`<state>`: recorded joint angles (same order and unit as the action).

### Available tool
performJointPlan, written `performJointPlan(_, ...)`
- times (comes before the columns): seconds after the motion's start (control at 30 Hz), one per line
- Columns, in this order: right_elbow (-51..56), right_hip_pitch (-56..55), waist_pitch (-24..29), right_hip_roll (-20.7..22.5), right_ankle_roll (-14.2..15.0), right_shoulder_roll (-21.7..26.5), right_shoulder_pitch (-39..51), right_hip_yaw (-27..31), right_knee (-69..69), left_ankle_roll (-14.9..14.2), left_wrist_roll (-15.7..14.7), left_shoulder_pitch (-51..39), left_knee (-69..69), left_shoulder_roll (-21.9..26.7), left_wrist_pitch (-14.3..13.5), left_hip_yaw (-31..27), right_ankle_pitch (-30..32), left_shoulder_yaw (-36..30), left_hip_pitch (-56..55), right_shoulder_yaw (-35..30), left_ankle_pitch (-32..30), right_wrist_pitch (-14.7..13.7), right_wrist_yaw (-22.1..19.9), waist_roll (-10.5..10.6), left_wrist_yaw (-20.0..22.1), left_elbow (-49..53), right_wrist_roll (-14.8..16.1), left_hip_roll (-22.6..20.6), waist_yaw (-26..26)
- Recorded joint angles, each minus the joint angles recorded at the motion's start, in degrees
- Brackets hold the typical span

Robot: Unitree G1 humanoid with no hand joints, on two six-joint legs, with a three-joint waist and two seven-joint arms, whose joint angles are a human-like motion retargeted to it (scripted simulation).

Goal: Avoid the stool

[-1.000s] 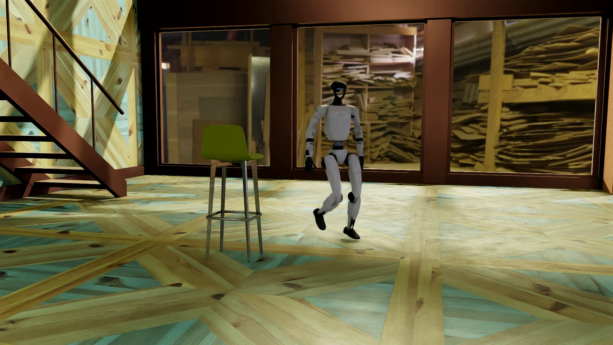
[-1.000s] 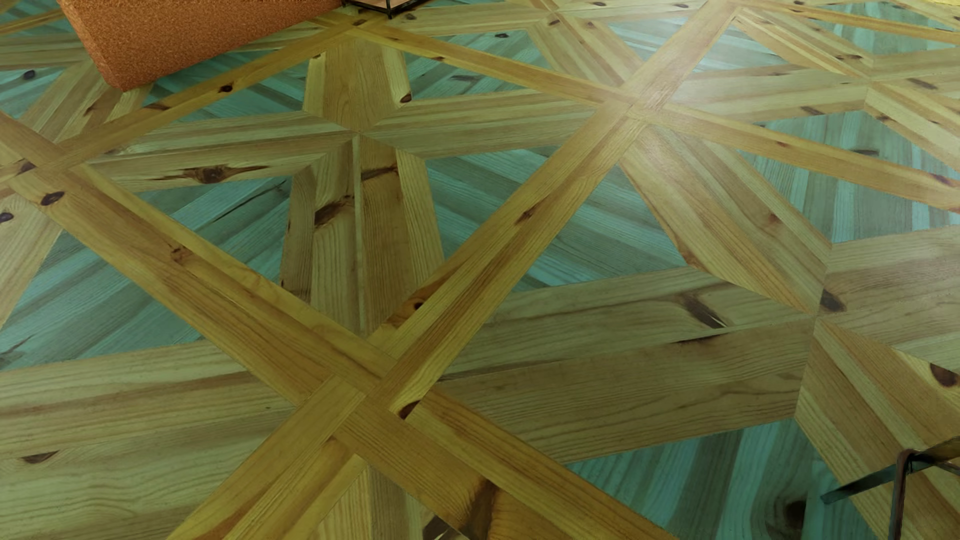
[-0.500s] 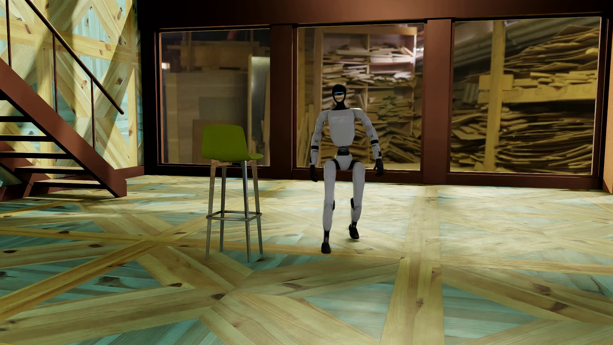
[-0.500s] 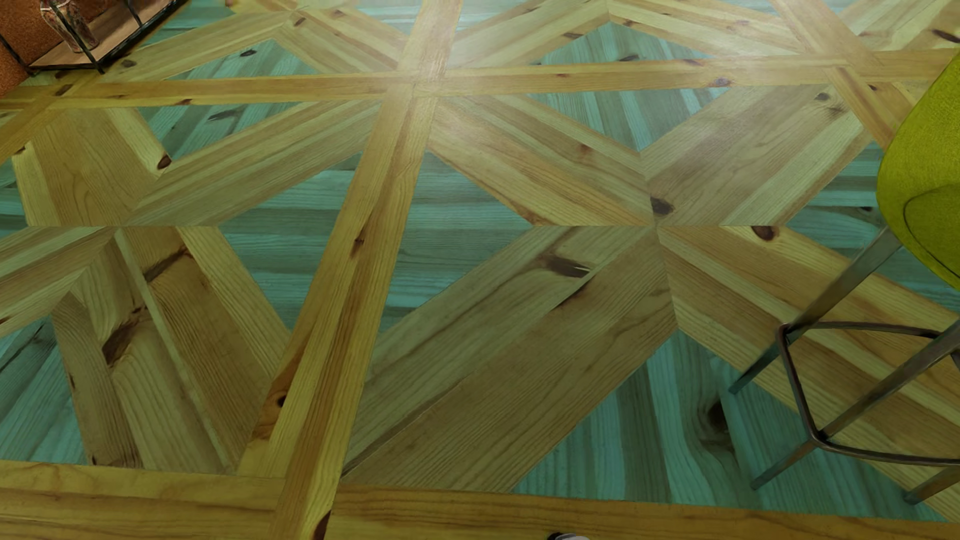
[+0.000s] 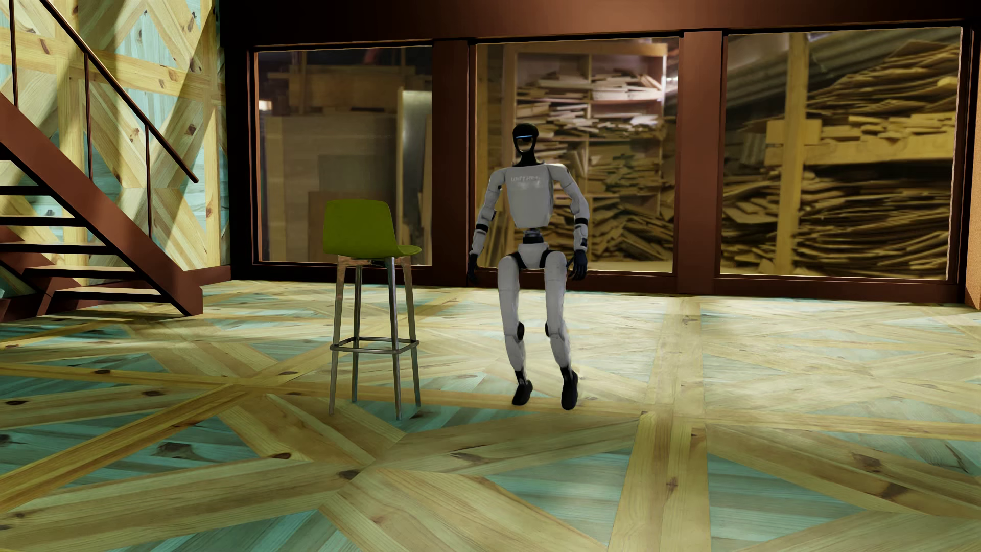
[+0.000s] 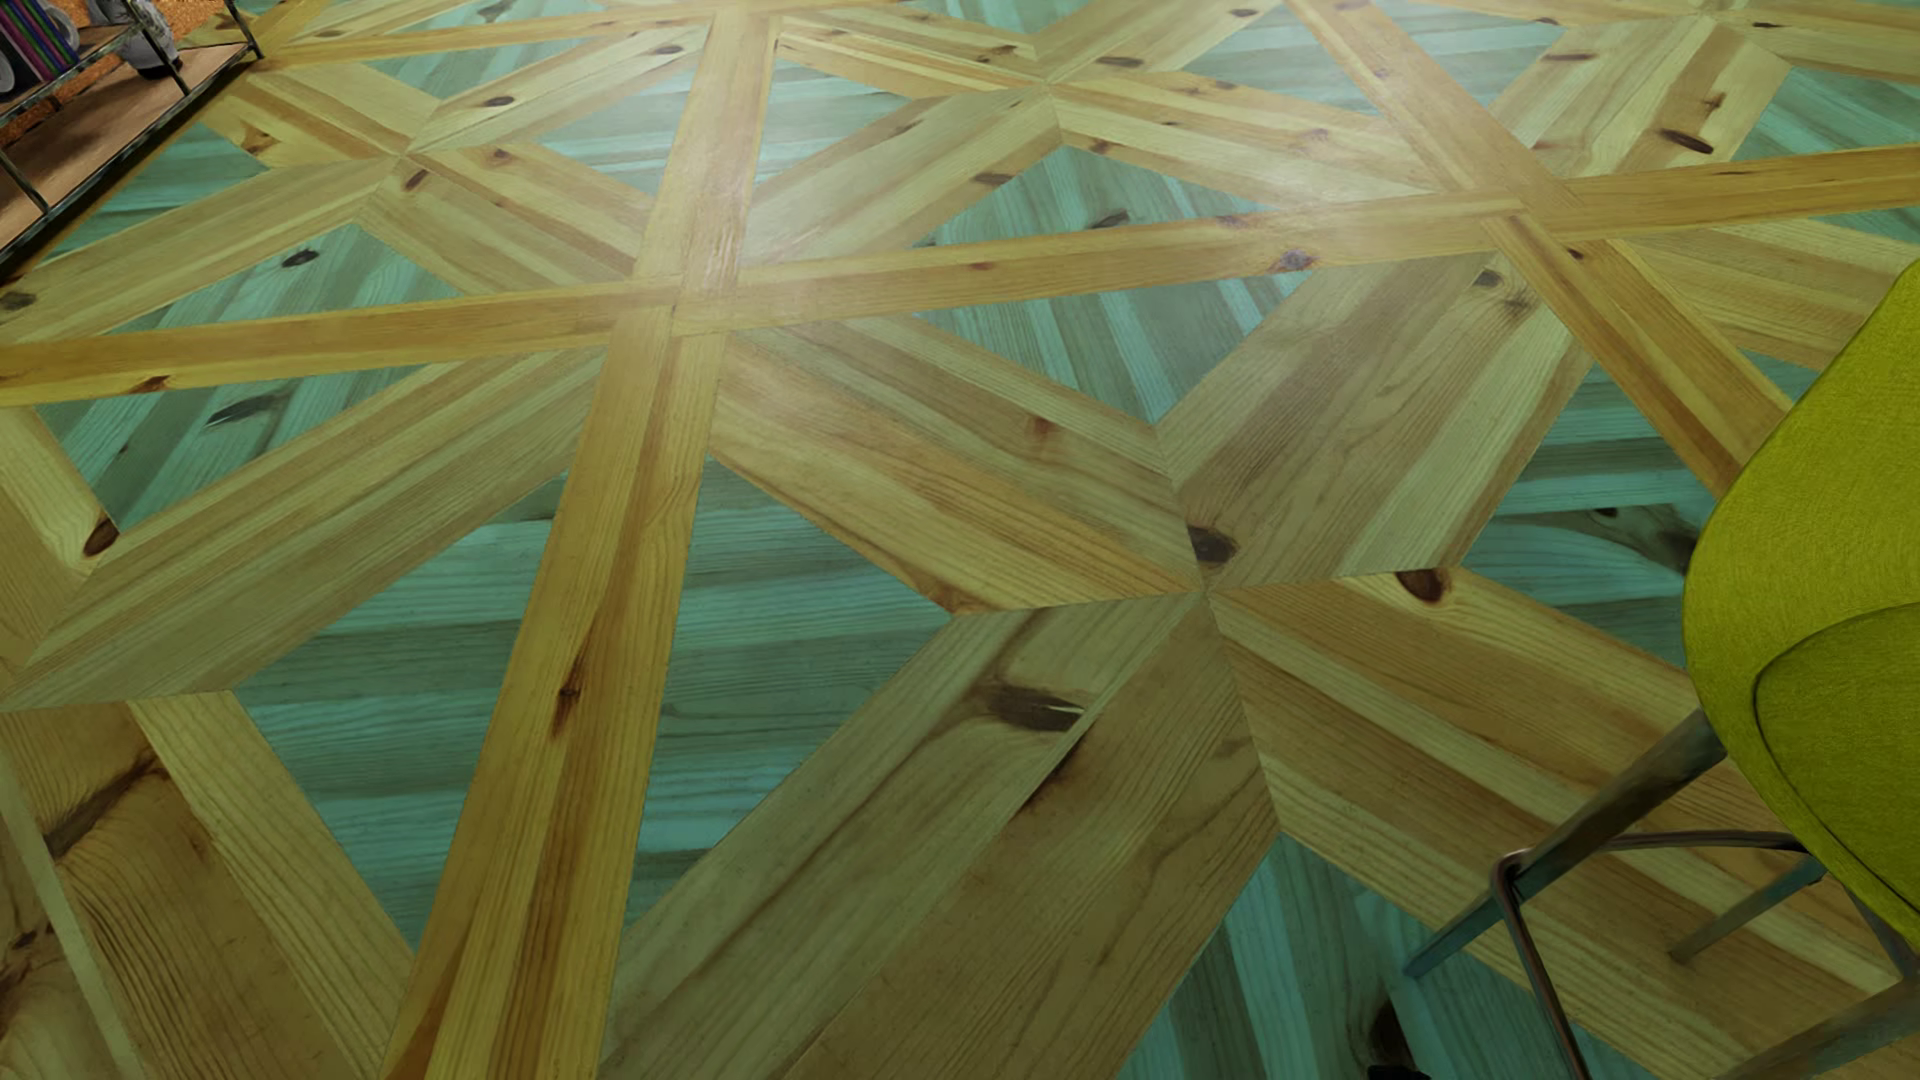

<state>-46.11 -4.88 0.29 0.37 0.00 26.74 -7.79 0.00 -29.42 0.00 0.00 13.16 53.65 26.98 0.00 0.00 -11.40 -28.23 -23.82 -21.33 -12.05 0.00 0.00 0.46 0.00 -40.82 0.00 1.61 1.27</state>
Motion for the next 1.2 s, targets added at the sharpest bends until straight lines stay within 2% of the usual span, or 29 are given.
performJointPlan(0.2, -2.48, 8.3, -0.14, -0.53, 0.0, -0.77, -1.06, 0.0, -0.68, 0.0, 0.0, 3.48, -25.8, -0.92, 0.0, 0.0, -8.2, 0.26, -3.93, -2.06, 15.19, 0.0, 0.0, -1.51, 0.0, -6.27, 0.0, 0.82, 5.24)
performJointPlan(0.3, -5.68, 11.6, -1.72, -0.64, 0.0, -1.81, -3.88, 0.0, -1.19, 0.0, 0.0, 6.53, -29.97, -2.3, 0.0, 0.0, -12.55, -0.73, -4.62, -4.37, 22.38, 0.0, 0.0, -1.05, 0.0, -9.32, 0.0, 1.67, 5.96)
performJointPlan(0.33, -7.06, 13.25, -2.31, -1.12, 0.0, -2.11, -5.22, 0.0, -0.86, 0.0, 0.0, 7.59, -29.9, -2.86, 0.0, 0.0, -13.9, -1.19, -4.68, -5.16, 21.37, 0.0, 0.0, -0.89, 0.0, -10.13, 0.0, 1.46, 6.34)
performJointPlan(0.37, -8.44, 14.87, -3.22, -1.86, 0.0, -2.34, -6.67, 0.0, -0.39, 0.0, 0.0, 8.66, -29.16, -3.4, 0.0, 0.0, -15.01, -1.63, -5.08, -5.96, 17.18, 0.0, 0.0, -0.69, 0.0, -10.7, 0.0, 1.16, 6.69)
performJointPlan(0.43, -11.03, 17.57, -5.13, -3.83, 0.0, -3.05, -9.34, 0.0, 0.68, 0.0, 0.0, 10.06, -24.09, -4.3, 0.0, 0.0, -14.93, -2.42, -8.69, -6.77, 4.0, 0.0, 0.0, -0.79, 0.0, -11.39, 0.0, 0.05, 6.24)
performJointPlan(0.47, -12.15, 18.95, -5.31, -5.15, 0.0, -3.76, -10.56, 0.0, 0.84, 0.0, 0.0, 10.08, -19.78, -4.55, 0.0, 0.0, -12.67, -2.54, -10.75, -6.15, 1.29, 0.0, 0.0, -1.51, 0.0, -11.68, 0.0, -1.11, 5.44)
performJointPlan(0.5, -13.14, 20.01, -5.02, -6.29, 0.0, -4.53, -11.61, 0.0, 0.43, 0.0, 0.0, 9.73, -16.2, -4.6, 0.0, 0.0, -8.48, -2.28, -11.56, -5.31, 1.58, 0.0, 0.0, -2.1, 0.0, -11.63, 0.0, -2.09, 5.01)
performJointPlan(0.53, -13.88, 20.03, -4.79, -7.11, 0.0, -5.03, -12.36, 0.0, -0.78, 0.0, 0.0, 9.2, -14.33, -4.51, 0.0, 0.0, -2.19, -1.79, -11.03, -5.15, 3.19, 0.0, 0.0, -2.11, 0.0, -11.15, 0.0, -2.39, 5.33)
performJointPlan(0.63, -13.99, 11.83, -5.76, -9.56, 0.0, -4.8, -10.83, 0.0, -11.4, 0.0, 0.0, 7.15, -15.27, -3.81, 0.0, 0.0, 22.46, 1.46, -7.54, -5.9, 7.2, 0.0, 0.0, -1.85, 0.0, -7.55, 0.0, -3.27, 5.59)
performJointPlan(0.67, -12.94, 8.28, -5.5, -9.96, 0.0, -4.55, -9.53, 0.0, -16.72, 0.0, 0.0, 6.17, -16.17, -3.09, 0.0, 0.0, 27.75, 2.58, -5.9, -4.3, 8.1, 0.0, 0.0, -1.75, 0.0, -6.08, 0.0, -4.1, 4.62)
performJointPlan(0.7, -11.17, 4.65, -4.82, -9.92, 0.0, -4.19, -8.13, 0.0, -22.39, 0.0, 0.0, 4.87, -17.32, -2.05, 0.0, 0.0, 29.53, 3.4, -3.87, -2.18, 9.08, 0.0, 0.0, -1.41, 0.0, -4.81, 0.0, -4.67, 3.71)
performJointPlan(0.73, -8.96, 0.99, -3.9, -9.47, 0.0, -3.73, -6.56, 0.0, -28.18, 0.0, 0.0, 3.18, -18.54, -0.78, 0.0, 0.0, 26.37, 4.01, -1.8, 0.03, 10.11, 0.0, 0.0, -0.96, 0.0, -3.92, 0.0, -5.02, 2.74)
performJointPlan(0.83, -2.5, -7.33, -0.44, -7.31, 0.0, -1.91, -1.02, 0.0, -37.58, 0.0, 0.0, -2.96, -20.92, 2.96, 0.0, 0.0, 2.88, 6.28, 3.16, 5.02, 12.6, 0.0, 0.0, 1.06, 0.0, -3.59, 0.0, -5.52, -2.61)
performJointPlan(0.87, -0.74, -9.41, 0.44, -6.7, 0.0, -1.25, 0.56, 0.0, -36.02, 0.0, 0.0, -4.89, -21.54, 3.9, 0.0, 0.0, -0.97, 7.33, 4.36, 5.8, 13.34, 0.0, 0.0, 1.92, 0.0, -3.98, 0.0, -5.27, -4.34)
performJointPlan(0.9, 0.82, -11.36, 0.98, -6.08, 0.0, -0.67, 1.73, 0.0, -32.6, 0.0, 0.0, -6.6, -22.29, 4.64, 0.0, 0.0, -2.23, 8.44, 5.39, 6.26, 14.12, 0.0, 0.0, 2.63, 0.0, -4.28, 0.0, -4.92, -5.5)
performJointPlan(1.03, 3.02, -13.42, 1.34, -2.76, 0.0, 0.46, 2.93, 0.0, -11.22, 0.0, 0.0, -10.16, -25.22, 6.01, 0.0, 0.0, 1.29, 10.82, 9.16, 5.17, 16.83, 0.0, 0.0, 3.97, 0.0, -1.91, 0.0, -4.07, -7.15)
performJointPlan(1.13, -0.29, -10.87, -0.8, -2.66, 0.0, -0.76, 0.78, 0.0, -3.27, 0.0, 0.0, -9.85, -25.49, 5.62, 0.0, 0.0, 5.79, 9.47, 9.85, 4.21, 18.96, 0.0, 0.0, 3.09, 0.0, 0.92, 0.0, -4.38, -8.55)
performJointPlan(1.2, -4.56, -7.61, -2.64, -3.9, 0.0, -2.39, -1.59, 0.0, -0.37, 0.0, 0.0, -9.06, -25.11, 4.99, 0.0, 0.0, 3.22, 8.21, 9.75, 4.47, 20.34, 0.0, 0.0, 1.16, 0.0, 1.2, 0.0, -5.39, -7.6)
